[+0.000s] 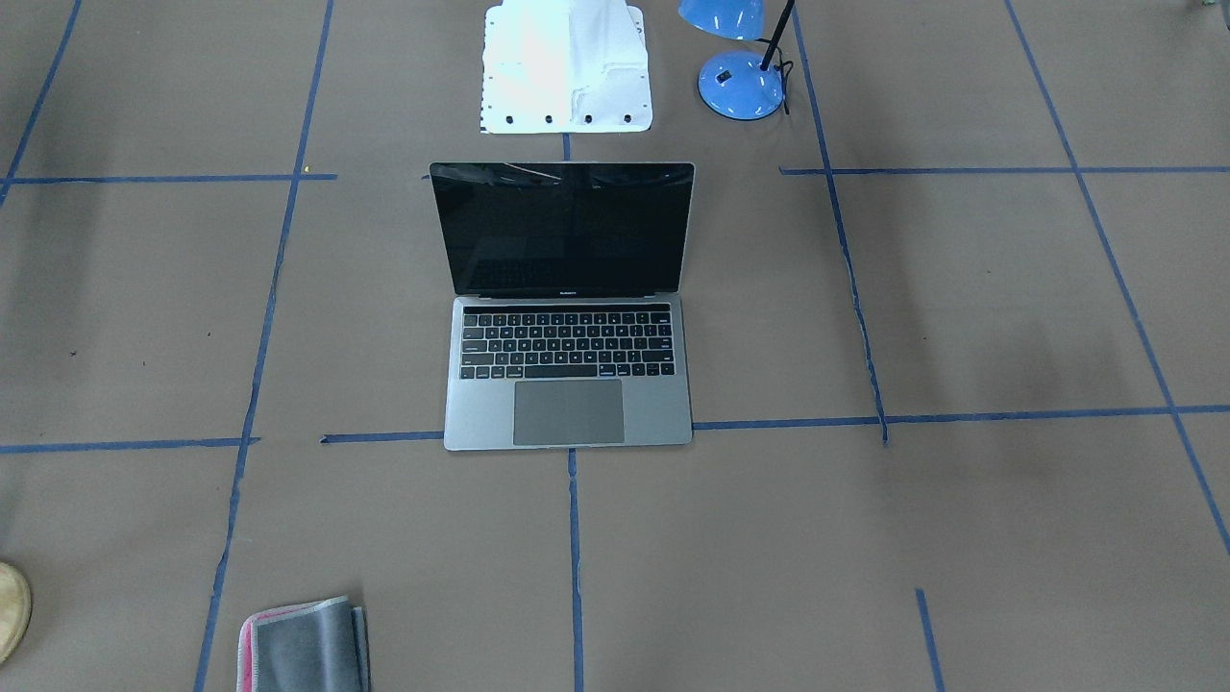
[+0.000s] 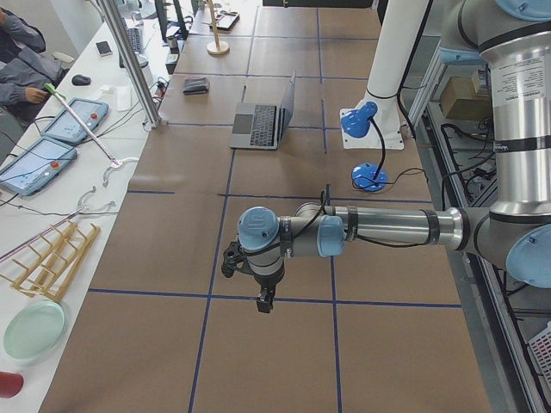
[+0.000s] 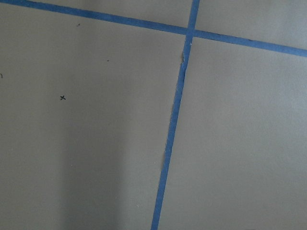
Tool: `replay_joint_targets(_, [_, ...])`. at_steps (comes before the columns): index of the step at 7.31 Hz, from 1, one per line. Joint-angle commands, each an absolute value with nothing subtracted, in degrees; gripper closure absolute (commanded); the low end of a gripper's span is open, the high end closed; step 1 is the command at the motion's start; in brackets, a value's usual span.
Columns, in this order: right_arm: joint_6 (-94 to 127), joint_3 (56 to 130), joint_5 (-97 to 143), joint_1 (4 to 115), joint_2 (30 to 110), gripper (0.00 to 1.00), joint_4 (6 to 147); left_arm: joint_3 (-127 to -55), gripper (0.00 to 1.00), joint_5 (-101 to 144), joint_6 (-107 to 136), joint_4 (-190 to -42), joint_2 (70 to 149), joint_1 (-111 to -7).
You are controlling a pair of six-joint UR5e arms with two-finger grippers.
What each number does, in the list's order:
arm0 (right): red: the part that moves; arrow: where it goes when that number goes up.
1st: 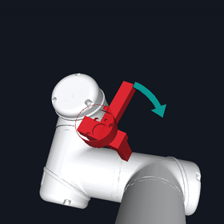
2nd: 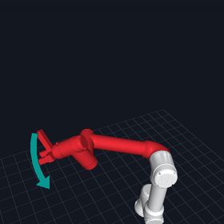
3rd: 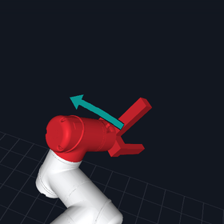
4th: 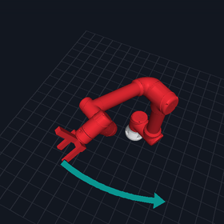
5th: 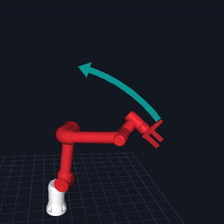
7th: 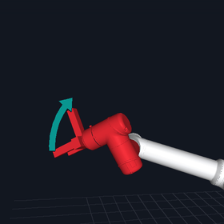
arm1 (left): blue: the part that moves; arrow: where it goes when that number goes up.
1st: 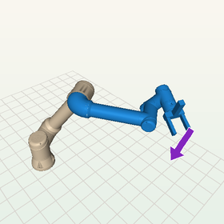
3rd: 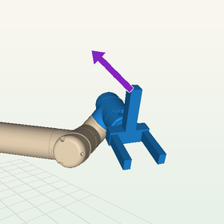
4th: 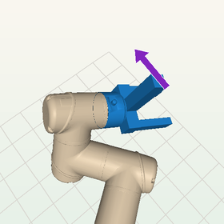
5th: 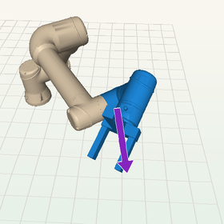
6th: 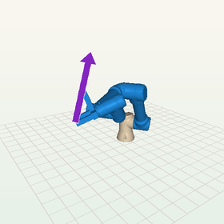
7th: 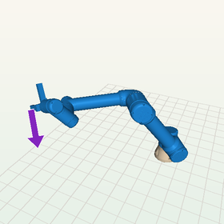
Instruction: Close laptop
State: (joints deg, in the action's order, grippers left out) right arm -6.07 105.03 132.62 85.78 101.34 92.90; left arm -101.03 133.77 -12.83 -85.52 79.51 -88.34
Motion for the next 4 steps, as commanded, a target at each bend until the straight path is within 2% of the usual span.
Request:
replay_joint_targets(1, [-6.06,105.03,132.63,85.78,101.34,0.00,92.90,-100.99,0.00,133.77,-13.09,-85.60,79.45,-88.33])
replay_joint_targets(4, [-5.54,106.94,132.63,85.78,100.99,0.00,92.90,-101.95,0.00,133.68,-12.83,-85.60,79.80,-88.16])
